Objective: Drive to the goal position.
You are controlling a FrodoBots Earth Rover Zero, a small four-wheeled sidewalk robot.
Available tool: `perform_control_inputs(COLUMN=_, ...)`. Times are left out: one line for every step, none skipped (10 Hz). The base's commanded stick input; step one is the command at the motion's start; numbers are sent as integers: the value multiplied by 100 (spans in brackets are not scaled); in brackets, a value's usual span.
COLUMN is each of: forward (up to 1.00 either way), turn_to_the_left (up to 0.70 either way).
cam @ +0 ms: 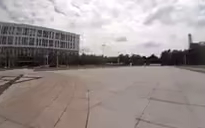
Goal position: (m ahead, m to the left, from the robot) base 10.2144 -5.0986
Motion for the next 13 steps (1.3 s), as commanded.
perform_control_inputs(forward=100, turn_to_the_left=0)
perform_control_inputs(forward=100, turn_to_the_left=0)
perform_control_inputs(forward=100, turn_to_the_left=0)
perform_control_inputs(forward=100, turn_to_the_left=-11)
perform_control_inputs(forward=100, turn_to_the_left=-38)
perform_control_inputs(forward=100, turn_to_the_left=-40)
perform_control_inputs(forward=100, turn_to_the_left=-17)
perform_control_inputs(forward=100, turn_to_the_left=0)
perform_control_inputs(forward=100, turn_to_the_left=0)
perform_control_inputs(forward=100, turn_to_the_left=0)
perform_control_inputs(forward=100, turn_to_the_left=0)
perform_control_inputs(forward=100, turn_to_the_left=0)
perform_control_inputs(forward=100, turn_to_the_left=0)
